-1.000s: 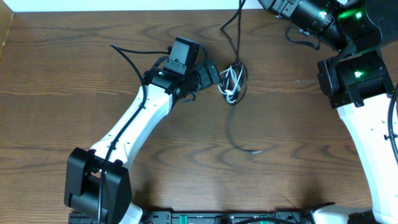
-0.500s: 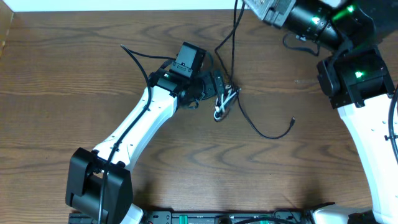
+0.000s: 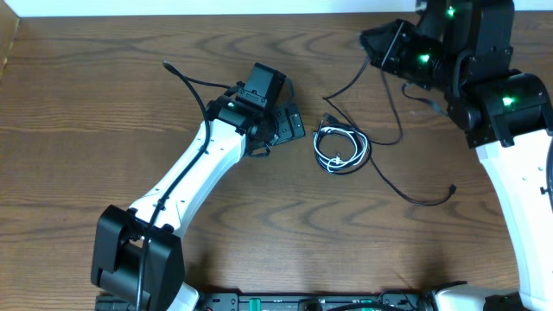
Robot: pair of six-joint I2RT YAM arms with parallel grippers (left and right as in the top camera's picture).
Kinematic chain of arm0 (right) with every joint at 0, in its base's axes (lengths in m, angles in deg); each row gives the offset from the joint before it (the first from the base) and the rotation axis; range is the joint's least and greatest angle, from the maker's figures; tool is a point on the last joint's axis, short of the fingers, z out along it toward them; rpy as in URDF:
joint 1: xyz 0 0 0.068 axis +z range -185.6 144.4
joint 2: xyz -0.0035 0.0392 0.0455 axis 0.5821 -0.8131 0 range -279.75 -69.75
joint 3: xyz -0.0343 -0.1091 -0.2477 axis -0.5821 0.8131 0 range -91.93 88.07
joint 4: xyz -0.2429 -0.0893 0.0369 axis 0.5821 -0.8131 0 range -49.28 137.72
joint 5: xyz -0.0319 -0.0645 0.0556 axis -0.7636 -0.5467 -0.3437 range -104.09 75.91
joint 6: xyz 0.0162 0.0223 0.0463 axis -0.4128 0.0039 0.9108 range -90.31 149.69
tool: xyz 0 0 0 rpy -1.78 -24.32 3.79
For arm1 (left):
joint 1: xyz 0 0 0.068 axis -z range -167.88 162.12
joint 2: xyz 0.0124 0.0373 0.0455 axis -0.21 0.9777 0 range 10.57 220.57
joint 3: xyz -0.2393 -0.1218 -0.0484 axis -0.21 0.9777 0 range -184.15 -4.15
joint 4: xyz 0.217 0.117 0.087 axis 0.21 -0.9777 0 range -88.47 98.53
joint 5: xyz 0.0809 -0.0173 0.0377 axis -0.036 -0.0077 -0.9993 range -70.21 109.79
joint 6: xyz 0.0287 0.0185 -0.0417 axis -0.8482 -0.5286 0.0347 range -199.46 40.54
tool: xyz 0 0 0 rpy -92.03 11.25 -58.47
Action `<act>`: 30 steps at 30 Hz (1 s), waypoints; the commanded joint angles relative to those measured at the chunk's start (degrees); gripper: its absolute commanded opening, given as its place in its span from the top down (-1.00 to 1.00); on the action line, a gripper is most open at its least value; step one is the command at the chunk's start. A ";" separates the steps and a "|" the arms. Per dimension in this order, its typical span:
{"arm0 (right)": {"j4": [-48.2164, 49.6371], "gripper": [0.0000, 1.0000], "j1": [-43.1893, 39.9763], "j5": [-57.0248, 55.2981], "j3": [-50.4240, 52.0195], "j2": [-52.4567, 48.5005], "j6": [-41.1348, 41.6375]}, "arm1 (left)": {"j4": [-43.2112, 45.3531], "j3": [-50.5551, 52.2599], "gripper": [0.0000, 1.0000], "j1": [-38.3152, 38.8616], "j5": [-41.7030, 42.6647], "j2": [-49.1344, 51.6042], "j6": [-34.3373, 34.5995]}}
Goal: Untangle cables
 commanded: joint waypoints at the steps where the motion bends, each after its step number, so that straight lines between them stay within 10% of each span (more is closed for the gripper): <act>1: -2.97 0.56 -0.04 -16.59 -0.61 0.83 -8.66 | -0.50 0.39 -0.98 -0.07 -0.79 1.18 -0.33; 6: -10.88 -0.24 -0.02 -36.09 -0.59 0.81 -11.45 | -0.74 1.90 -0.98 0.09 -0.79 2.29 -0.33; 12: -18.40 -0.82 -0.02 -31.45 -0.39 0.42 -11.45 | -0.76 2.60 -0.98 0.31 1.60 6.32 -0.35; 30: -22.67 -0.99 0.72 -15.41 2.64 -7.82 -12.52 | 8.87 2.60 -0.98 5.35 9.51 12.81 -3.98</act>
